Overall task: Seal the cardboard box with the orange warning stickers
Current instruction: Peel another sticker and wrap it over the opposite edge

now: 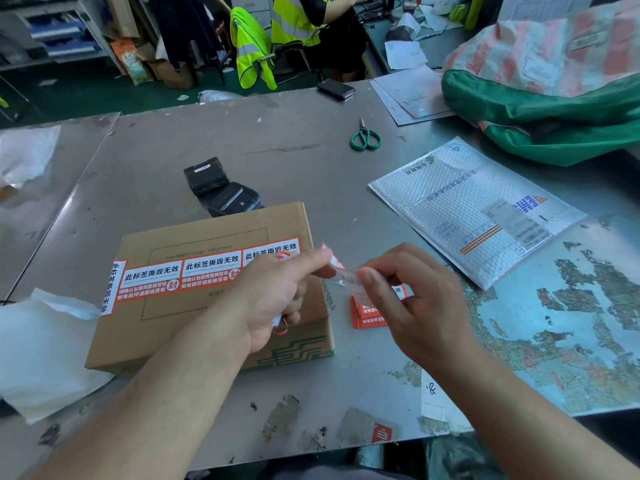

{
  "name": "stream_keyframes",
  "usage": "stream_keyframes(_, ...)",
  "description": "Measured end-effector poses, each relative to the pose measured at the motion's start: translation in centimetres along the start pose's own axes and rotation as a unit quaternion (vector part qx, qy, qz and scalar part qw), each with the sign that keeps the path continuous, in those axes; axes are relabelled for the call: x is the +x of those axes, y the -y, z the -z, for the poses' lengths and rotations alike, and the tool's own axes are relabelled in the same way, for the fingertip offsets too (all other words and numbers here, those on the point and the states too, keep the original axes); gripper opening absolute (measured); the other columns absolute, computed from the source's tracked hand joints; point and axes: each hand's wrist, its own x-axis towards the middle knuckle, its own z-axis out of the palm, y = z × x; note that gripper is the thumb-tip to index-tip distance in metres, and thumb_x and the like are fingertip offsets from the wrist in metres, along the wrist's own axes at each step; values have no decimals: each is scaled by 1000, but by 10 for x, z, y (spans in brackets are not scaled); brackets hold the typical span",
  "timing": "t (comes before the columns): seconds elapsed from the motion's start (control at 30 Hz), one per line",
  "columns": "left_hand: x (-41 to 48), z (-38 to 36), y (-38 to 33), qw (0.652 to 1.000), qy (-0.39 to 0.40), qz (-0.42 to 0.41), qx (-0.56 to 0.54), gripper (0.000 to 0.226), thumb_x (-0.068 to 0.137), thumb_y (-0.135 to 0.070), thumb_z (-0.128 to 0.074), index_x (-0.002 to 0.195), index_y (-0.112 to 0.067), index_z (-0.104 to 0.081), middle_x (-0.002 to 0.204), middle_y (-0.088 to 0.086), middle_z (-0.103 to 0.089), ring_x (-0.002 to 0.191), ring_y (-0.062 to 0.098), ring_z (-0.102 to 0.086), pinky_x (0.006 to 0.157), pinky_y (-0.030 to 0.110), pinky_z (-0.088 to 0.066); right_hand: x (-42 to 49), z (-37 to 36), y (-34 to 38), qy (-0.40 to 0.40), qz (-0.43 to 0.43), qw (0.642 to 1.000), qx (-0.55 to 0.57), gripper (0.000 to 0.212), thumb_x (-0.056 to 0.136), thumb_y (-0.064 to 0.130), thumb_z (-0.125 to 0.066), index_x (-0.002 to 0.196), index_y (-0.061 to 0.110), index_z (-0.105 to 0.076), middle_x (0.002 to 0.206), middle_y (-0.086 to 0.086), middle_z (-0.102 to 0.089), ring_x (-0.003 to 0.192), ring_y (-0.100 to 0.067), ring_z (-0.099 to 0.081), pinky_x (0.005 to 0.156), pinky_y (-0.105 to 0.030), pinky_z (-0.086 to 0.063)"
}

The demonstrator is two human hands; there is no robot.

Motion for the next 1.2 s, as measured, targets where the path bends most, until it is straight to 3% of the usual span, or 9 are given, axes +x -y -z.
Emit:
stream_keyframes(0.13,2,1,3,1000,-18,-16,6,18,86,-29,-67,74,-16,-63,47,-6,-22,43,13,-17,50,26,-25,-4,-1,-3,24,25,999,-14,23,93,30,-64,87,13,-76,76,-3,-63,67,-13,-59,62,-27,-47)
stream_keyframes(0.23,4,3,4,996,-42,-60,50,27,74,-39,-66,70,-12,-67,46,-8,-26,41,11,-24,51,27,-29,-6,-2,-8,39,1,999,-8,26,88,38,-67,89,14,-75,80,1,-63,71,-2,-58,65,-20,-48)
stream_keyframes(0.37,3,7,3,978,-67,-136,144,28,90,-35,-63,84,-8,-67,42,-13,-35,43,11,-32,56,28,-32,-7,1,-11,55,-47,997,26,29,83,50,-66,92,22,-69,81,9,-62,73,3,-55,68,-11,-42)
stream_keyframes(0.47,1,12,1,961,-62,-173,206,27,96,-36,-57,84,-14,-67,42,-14,-44,43,4,-35,56,28,-32,-3,2,-10,41,-196,975,100,24,86,50,-57,88,28,-67,77,5,-66,71,-7,-60,67,-20,-48)
stream_keyframes(0.57,-2,17,0,950,-39,-188,247,28,95,-40,-56,78,-19,-63,56,-11,-53,44,4,-35,48,19,-29,7,3,-18,84,-350,917,174,27,93,40,-62,86,18,-76,77,2,-71,67,-13,-62,69,-37,-50)
stream_keyframes(0.77,-3,18,2,950,-28,-180,254,27,94,-40,-57,77,-22,-65,93,-9,-75,52,-3,-48,61,27,-40,14,4,-11,154,-361,887,244,33,97,30,-61,79,5,-74,75,-11,-75,67,-15,-60,67,-28,-46)
stream_keyframes(0.87,-2,19,2,953,-44,-173,243,27,93,-41,-58,80,-20,-69,74,-18,-71,50,-4,-49,58,25,-39,17,1,-10,159,-357,891,230,30,95,25,-66,75,4,-73,67,-3,-72,59,-8,-58,60,-20,-43)
stream_keyframes(0.97,0,20,4,947,-75,-166,264,31,91,-50,-58,83,-23,-72,41,-15,-48,38,2,-40,44,17,-27,19,-4,-12,120,-356,900,221,29,95,24,-66,75,3,-72,60,4,-69,55,-4,-56,59,-20,-43)
stream_keyframes(1.2,14,38,15,924,-180,-194,275,21,85,-42,-68,76,-24,-65,35,-10,-38,39,9,-38,43,21,-27,30,-14,-33,108,-469,847,224,28,96,26,-63,85,2,-74,76,-5,-77,66,-15,-63,71,-36,-50)
